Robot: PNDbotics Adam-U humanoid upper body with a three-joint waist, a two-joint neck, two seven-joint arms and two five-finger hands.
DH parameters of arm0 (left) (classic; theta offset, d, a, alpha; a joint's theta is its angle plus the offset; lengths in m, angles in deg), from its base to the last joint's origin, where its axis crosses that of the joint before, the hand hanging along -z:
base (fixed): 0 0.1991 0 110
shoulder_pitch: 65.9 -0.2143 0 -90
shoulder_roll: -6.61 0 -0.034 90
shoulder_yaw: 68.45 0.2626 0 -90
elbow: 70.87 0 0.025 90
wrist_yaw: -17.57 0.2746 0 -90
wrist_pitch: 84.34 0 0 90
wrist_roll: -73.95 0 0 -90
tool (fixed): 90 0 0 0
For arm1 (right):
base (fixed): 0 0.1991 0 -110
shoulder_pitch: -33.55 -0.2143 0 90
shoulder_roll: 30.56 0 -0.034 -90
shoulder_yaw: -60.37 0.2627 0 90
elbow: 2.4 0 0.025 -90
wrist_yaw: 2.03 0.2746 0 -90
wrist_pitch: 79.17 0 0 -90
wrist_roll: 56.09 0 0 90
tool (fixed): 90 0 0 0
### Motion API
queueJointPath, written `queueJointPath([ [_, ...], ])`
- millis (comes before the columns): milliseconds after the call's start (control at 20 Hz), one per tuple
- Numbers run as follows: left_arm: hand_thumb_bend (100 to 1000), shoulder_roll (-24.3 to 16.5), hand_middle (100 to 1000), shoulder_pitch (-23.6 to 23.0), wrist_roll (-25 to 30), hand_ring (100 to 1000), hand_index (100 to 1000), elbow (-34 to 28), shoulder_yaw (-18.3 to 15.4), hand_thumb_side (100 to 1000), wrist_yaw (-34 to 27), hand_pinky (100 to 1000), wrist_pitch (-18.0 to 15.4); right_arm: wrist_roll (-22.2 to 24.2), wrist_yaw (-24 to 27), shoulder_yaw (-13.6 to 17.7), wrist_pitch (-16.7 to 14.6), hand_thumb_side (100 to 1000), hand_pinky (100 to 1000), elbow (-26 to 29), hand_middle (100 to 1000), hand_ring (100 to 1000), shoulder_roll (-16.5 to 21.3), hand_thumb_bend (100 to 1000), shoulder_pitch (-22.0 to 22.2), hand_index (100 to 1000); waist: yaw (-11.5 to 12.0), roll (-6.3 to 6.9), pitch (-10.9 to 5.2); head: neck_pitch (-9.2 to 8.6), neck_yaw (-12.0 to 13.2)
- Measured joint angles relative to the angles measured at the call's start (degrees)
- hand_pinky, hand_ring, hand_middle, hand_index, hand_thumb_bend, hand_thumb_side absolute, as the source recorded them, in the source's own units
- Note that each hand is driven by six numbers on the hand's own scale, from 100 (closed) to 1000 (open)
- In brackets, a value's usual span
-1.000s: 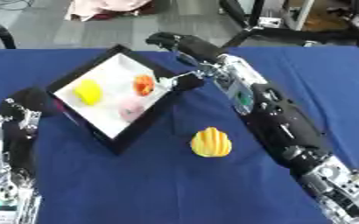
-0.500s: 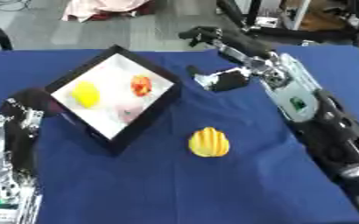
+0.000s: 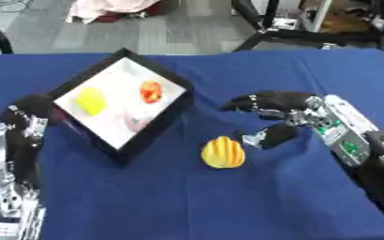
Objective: Pick up objects on the table and place them in the box.
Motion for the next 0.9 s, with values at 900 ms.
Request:
queueJointPath([
  [900,775,0.0,580,0.0,0.0,852,685,0.0,0.0,579,0.0,620,0.0,-1.5,-9.0,-1.4,-5.1,818,944,-4.8,876,887,-1.7,100,0.3,979,0.1,0.00,0.00,0.00,0.0],
])
